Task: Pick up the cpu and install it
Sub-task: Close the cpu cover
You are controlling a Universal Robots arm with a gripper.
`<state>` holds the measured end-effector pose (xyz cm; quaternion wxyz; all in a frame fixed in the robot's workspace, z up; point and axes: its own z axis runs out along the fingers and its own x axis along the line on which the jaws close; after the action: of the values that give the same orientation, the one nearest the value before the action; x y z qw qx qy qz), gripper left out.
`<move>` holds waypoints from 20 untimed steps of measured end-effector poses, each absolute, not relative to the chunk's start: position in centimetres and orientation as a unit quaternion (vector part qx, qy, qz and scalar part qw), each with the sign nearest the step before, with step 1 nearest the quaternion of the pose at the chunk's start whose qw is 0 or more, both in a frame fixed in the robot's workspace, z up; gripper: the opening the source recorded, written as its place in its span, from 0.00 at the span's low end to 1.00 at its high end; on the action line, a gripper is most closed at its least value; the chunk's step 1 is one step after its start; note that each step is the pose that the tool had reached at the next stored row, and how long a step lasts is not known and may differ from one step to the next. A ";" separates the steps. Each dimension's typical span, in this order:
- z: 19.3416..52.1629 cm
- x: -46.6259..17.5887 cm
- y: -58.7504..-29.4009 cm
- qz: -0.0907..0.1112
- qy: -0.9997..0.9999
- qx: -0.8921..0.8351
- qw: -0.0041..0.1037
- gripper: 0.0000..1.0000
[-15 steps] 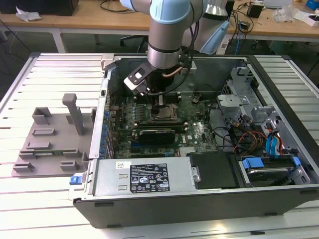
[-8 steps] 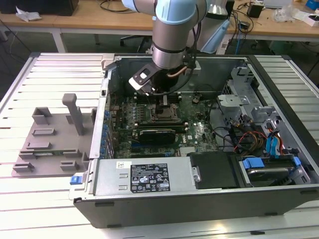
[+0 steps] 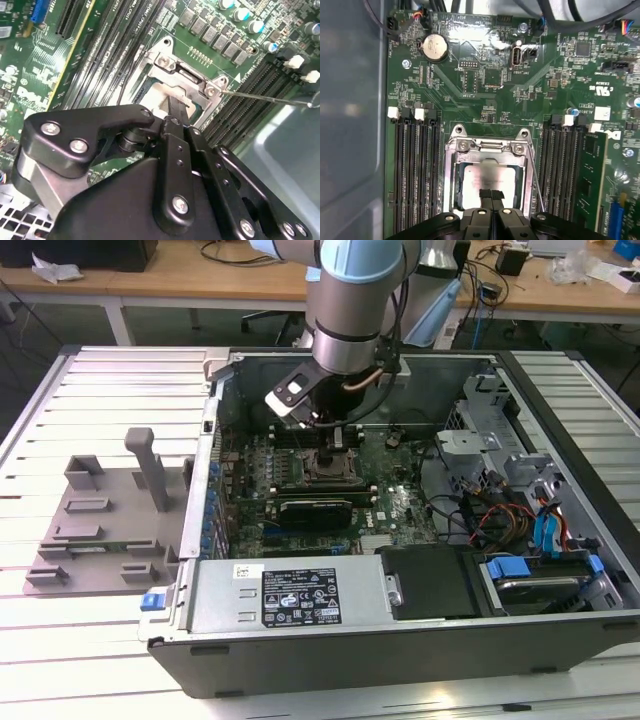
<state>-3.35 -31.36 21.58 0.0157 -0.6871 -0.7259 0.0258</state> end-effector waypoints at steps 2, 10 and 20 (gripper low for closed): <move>22.0 -3.3 -31.4 0.026 -0.726 -0.687 0.016 0.11; 23.6 -3.3 -31.4 0.026 -0.726 -0.687 0.016 0.11; 25.0 -3.3 -31.4 0.026 -0.726 -0.687 0.015 0.11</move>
<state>-3.34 -31.37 24.95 0.0154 -0.6871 -0.7259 0.0262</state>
